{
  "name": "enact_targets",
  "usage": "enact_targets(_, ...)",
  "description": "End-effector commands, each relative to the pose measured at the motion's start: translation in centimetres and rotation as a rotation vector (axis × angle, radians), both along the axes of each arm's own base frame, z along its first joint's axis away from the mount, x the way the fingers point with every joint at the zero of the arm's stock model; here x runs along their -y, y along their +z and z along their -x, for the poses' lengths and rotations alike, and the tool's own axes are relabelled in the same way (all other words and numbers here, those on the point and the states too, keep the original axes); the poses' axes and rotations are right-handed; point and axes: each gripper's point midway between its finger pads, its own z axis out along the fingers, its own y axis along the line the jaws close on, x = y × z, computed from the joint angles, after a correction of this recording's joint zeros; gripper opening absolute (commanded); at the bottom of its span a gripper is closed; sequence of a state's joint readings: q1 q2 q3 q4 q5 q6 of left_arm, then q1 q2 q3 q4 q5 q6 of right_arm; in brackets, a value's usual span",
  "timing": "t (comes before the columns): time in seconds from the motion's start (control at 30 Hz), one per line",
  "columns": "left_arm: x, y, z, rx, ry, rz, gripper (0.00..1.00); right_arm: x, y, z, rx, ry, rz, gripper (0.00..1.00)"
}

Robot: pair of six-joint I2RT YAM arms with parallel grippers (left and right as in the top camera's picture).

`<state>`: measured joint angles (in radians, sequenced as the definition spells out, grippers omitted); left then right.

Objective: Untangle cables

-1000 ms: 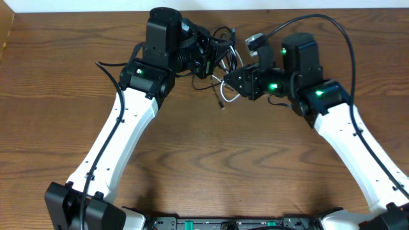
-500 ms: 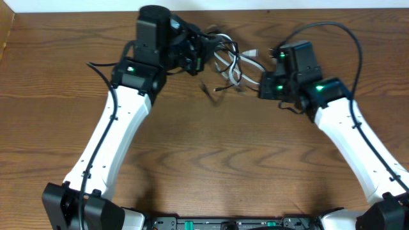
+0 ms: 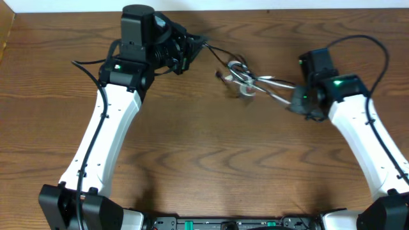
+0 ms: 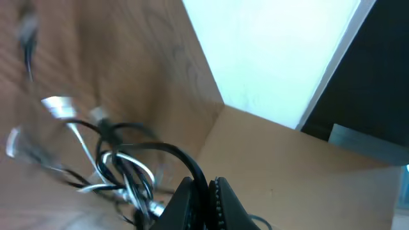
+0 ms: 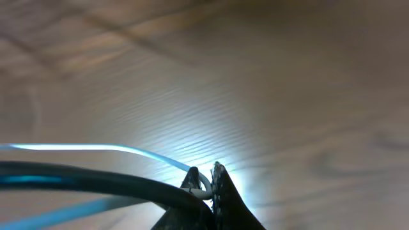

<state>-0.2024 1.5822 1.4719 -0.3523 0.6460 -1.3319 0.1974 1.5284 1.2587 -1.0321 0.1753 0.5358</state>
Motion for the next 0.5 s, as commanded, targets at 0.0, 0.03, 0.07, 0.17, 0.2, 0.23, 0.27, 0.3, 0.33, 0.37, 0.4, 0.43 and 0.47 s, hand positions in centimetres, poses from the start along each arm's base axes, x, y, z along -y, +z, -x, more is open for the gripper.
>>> enact_targets(0.0,-1.2,0.8,-0.7,0.104,-0.003,-0.076,0.08,6.0,1.0,0.4,0.025,-0.181,0.189,0.01)
enact_targets(0.03,-1.2,0.8,-0.7,0.118,-0.012,-0.088,0.07,6.3,0.9,0.5,0.019,-0.192,0.178,0.01)
enact_targets(0.07,-1.2,0.8,-0.7,0.134,-0.022,-0.103,0.07,6.1,0.7,0.4,0.012,-0.169,0.149,0.01)
enact_targets(0.17,-1.1,0.7,-0.6,0.183,-0.06,-0.155,0.08,2.7,0.2,-0.6,0.005,0.065,-0.006,0.01)
enact_targets(0.2,-1.1,0.4,-0.5,0.201,-0.083,-0.185,0.07,0.5,0.3,-1.0,0.016,0.209,-0.092,0.01)
enact_targets(0.23,-1.1,0.1,-0.3,0.218,-0.107,-0.217,0.07,-1.3,0.5,-1.1,0.028,0.314,-0.16,0.01)
enact_targets(0.27,-1.2,-0.3,0.0,0.228,-0.131,-0.248,0.08,-3.3,0.8,-1.0,0.048,0.429,-0.241,0.01)
enact_targets(0.3,-1.2,-0.7,0.3,0.231,-0.153,-0.273,0.08,-5.3,1.4,-0.8,0.071,0.538,-0.324,0.01)
enact_targets(0.33,-1.3,-1.3,0.7,0.229,-0.18,-0.303,0.07,-6.6,1.9,-0.5,0.091,0.616,-0.386,0.01)
enact_targets(0.37,-1.4,-1.9,1.1,0.224,-0.204,-0.328,0.08,-7.9,2.5,-0.2,0.112,0.681,-0.447,0.01)
enact_targets(0.4,-1.4,-2.6,1.7,0.218,-0.238,-0.359,0.07,-8.5,2.8,-0.1,0.125,0.71,-0.484,0.01)
enact_targets(0.43,-1.4,-3.3,2.2,0.213,-0.268,-0.388,0.08,-8.8,3.0,0.0,0.131,0.718,-0.501,0.01)
enact_targets(0.47,-1.5,-4.3,2.9,0.199,-0.302,-0.432,0.08,-8.9,3.1,-0.1,0.135,0.717,-0.506,0.01)
